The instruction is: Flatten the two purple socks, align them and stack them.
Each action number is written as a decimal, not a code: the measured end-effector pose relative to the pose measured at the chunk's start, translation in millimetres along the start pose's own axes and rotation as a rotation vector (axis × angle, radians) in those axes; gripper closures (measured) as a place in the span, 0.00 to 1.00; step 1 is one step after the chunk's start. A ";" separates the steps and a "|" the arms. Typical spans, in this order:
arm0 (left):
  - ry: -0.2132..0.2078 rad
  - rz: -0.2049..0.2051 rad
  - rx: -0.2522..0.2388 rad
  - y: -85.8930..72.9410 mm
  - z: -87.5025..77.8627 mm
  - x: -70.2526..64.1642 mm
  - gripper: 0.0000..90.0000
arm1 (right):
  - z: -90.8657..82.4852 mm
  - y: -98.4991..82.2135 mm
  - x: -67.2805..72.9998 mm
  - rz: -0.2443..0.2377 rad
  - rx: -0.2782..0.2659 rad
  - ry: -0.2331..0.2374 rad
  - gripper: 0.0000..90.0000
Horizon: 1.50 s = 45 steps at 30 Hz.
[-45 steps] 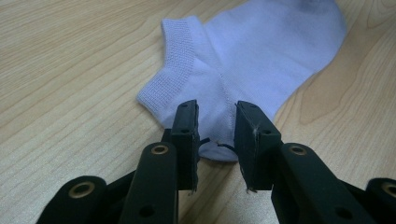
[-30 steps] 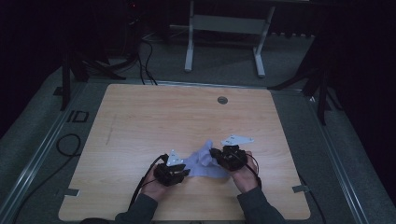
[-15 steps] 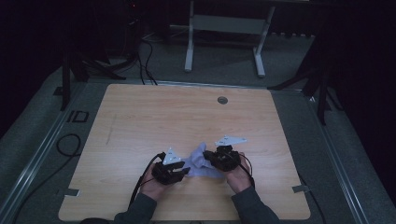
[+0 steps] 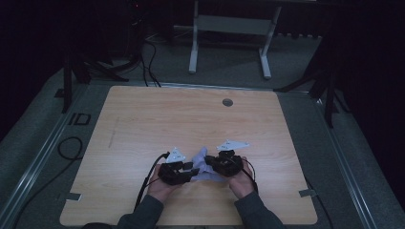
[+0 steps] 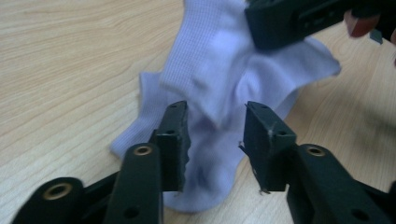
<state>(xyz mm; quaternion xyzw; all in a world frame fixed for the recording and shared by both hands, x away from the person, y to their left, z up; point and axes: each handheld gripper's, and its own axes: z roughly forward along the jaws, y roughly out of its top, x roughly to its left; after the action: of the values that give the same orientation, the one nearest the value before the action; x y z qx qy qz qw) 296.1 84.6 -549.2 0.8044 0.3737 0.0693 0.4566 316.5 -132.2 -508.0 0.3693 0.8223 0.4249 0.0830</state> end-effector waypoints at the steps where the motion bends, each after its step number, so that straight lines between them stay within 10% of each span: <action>1: 0.004 -0.001 -0.003 0.8 0.3 -0.2 0.69 | 0.0 0.0 0.0 0.000 0.000 0.000 0.96; 7: 0.014 0.003 -0.010 3.1 -0.1 -1.5 0.95 | 2.8 -1.0 0.2 -0.012 0.010 0.003 0.96; 23: 0.045 0.000 -0.010 3.0 -2.6 0.5 0.97 | -30.1 1.4 -29.8 0.032 -0.069 -0.029 0.76; 32: 0.054 -0.007 0.003 1.3 -2.3 2.3 0.97 | -28.8 -34.3 -52.8 0.039 0.083 -0.149 0.88; 45: 0.058 -0.017 0.010 -0.3 -5.8 5.0 0.97 | -9.4 -47.5 -56.5 0.033 0.180 -0.167 0.97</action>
<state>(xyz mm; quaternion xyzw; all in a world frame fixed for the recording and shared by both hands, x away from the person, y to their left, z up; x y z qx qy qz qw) 296.8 91.9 -547.2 0.8011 0.3942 0.0870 0.4420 327.1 -193.9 -548.2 0.4227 0.8412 0.3185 0.1109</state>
